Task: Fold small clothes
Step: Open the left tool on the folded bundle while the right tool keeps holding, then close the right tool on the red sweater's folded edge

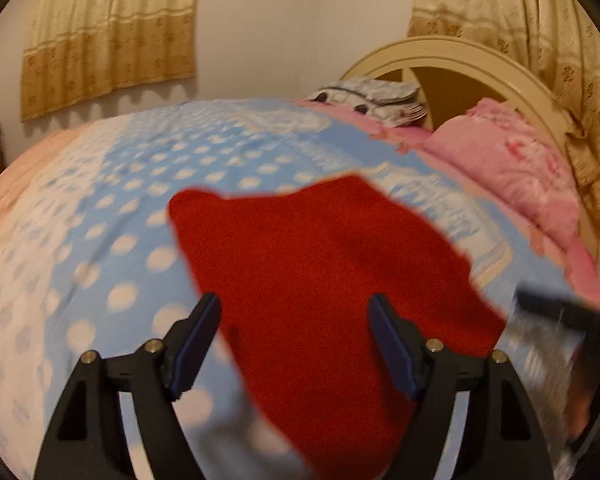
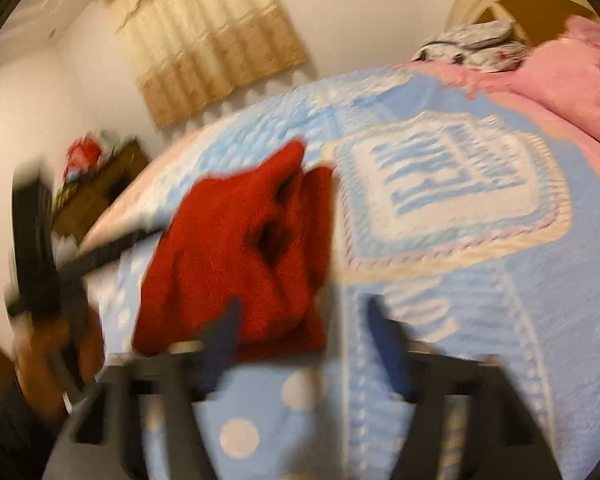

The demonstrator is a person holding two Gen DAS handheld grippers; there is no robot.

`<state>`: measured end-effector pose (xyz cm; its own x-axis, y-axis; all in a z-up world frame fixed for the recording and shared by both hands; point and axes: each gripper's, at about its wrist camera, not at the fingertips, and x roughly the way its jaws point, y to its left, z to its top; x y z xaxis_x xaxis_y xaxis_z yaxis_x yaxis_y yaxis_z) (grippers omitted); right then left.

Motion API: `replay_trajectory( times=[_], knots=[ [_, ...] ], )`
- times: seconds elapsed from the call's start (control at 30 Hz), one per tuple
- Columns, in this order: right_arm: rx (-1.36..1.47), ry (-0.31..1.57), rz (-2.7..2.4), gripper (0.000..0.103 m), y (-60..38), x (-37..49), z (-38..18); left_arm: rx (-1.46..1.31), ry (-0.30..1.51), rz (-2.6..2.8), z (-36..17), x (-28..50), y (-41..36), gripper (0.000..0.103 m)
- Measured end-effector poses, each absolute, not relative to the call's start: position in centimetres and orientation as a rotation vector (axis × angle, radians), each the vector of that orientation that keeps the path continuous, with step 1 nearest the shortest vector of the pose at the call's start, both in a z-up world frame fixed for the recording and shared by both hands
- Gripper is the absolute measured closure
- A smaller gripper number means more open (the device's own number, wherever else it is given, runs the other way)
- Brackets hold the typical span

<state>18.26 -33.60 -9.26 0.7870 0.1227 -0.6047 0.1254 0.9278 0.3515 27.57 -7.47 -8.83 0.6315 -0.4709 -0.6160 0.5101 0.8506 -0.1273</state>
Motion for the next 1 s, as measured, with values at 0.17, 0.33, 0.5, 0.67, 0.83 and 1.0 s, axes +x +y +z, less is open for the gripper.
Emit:
replay_trajectory(
  times=[0.17, 0.33, 0.5, 0.67, 0.83, 1.0],
  knots=[
    [0.42, 0.658, 0.002, 0.031, -34.3, 22.4, -7.0, 0.031, 0.723, -0.591, -10.4, 27.1, -7.2, 0.025],
    [0.422, 0.786, 0.051, 0.035, -33.7, 28.3, -8.4, 0.078, 0.701, -0.592, -10.6, 26.2, -7.9, 0.018],
    [0.417, 0.817, 0.028, 0.09, -33.6, 28.2, -10.1, 0.069, 0.729, -0.595, -11.0, 26.7, -7.5, 0.011],
    [0.404, 0.804, -0.013, 0.09, -34.1, 26.3, -11.2, 0.094, 0.767, -0.574, -11.6, 26.8, -8.0, 0.006],
    [0.412, 0.857, -0.039, 0.09, -34.4, 28.2, -11.2, 0.116, 0.774, -0.561, -11.8, 26.5, -8.3, 0.003],
    [0.446, 0.884, -0.05, 0.09, -35.3, 28.5, -11.6, 0.103, 0.804, -0.571, -12.1, 26.8, -8.3, 0.0]
  ],
)
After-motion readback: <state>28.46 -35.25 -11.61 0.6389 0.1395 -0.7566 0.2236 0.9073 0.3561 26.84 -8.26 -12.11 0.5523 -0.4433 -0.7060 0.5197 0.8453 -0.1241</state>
